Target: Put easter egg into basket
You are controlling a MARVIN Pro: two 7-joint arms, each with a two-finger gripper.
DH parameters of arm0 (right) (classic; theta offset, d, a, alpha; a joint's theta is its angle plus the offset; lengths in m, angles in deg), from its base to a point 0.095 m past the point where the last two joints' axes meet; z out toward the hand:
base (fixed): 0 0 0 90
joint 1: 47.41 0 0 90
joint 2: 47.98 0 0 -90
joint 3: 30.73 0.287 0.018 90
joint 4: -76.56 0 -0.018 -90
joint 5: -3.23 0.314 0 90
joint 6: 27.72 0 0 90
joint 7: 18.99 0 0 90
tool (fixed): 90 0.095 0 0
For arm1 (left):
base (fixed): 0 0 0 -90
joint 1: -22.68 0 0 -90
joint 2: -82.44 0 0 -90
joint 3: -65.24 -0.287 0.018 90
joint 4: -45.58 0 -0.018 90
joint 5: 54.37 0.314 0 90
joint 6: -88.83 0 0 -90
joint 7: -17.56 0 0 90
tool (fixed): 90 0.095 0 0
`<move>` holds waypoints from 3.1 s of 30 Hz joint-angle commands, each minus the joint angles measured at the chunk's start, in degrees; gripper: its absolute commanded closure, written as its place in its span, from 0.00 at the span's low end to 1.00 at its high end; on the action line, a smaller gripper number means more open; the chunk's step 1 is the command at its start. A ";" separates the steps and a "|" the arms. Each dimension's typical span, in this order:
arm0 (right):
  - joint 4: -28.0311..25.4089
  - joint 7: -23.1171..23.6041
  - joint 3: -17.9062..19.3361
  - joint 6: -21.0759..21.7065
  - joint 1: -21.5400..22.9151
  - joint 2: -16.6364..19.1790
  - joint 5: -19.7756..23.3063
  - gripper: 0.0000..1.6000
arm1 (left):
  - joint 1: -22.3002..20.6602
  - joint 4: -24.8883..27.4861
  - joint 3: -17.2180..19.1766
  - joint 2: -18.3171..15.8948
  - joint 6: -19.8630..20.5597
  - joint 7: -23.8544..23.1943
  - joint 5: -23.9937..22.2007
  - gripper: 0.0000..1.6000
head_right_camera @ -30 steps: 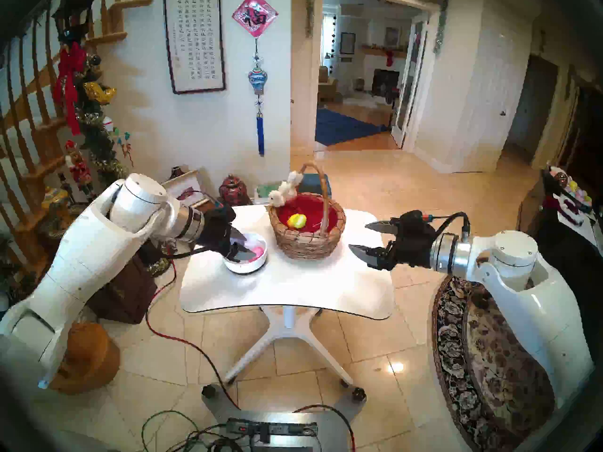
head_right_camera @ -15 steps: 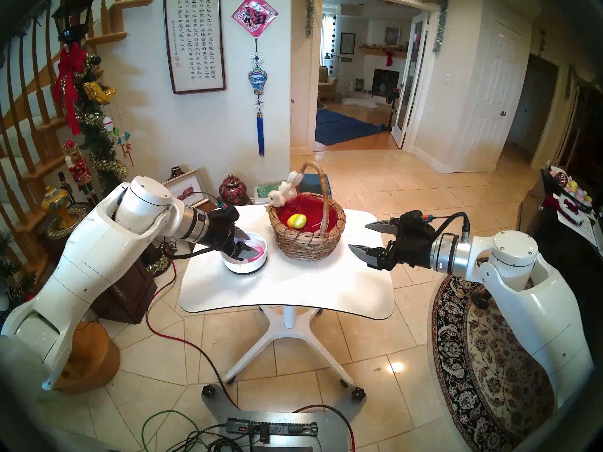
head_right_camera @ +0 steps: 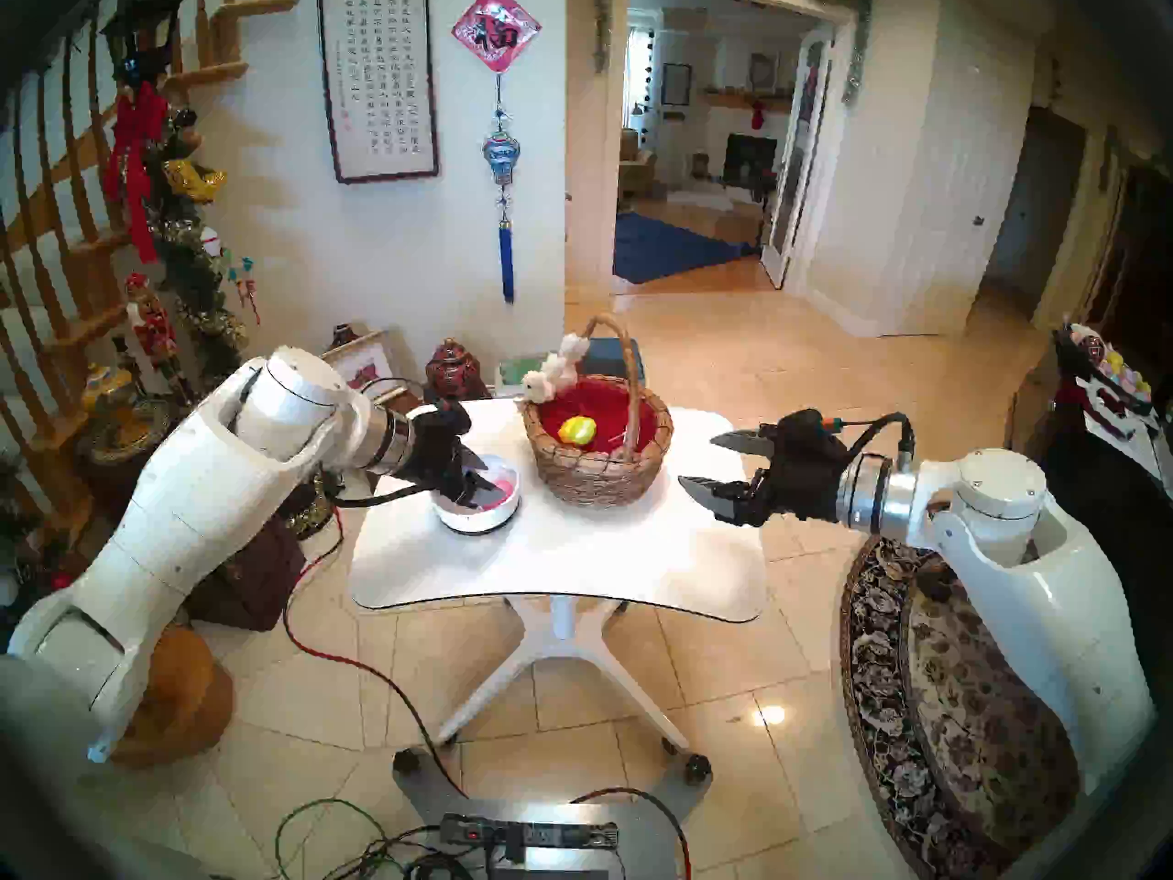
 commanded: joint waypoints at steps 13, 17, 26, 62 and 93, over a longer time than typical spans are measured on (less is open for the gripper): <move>-0.12 0.01 0.32 -0.14 0.00 0.24 -0.06 0.00 | -0.98 -0.67 -0.03 0.40 -1.03 -0.67 0.10 0.22; -0.12 0.00 0.32 -0.15 0.00 0.25 -0.05 0.00 | -0.82 -0.65 0.00 0.30 -1.57 -0.76 0.28 0.22; -0.12 -0.01 0.31 -0.16 -0.01 0.27 -0.03 0.00 | -1.08 -1.24 -0.10 0.41 -2.73 -1.01 0.79 0.21; -0.12 -0.09 0.26 -0.22 -0.03 0.37 0.07 0.00 | -0.27 -2.24 -0.07 0.47 -6.08 -2.68 3.49 0.21; -0.12 -0.15 0.22 -0.28 -0.05 0.46 0.15 0.00 | -0.95 -4.45 -0.90 1.64 -7.44 -4.17 5.55 0.16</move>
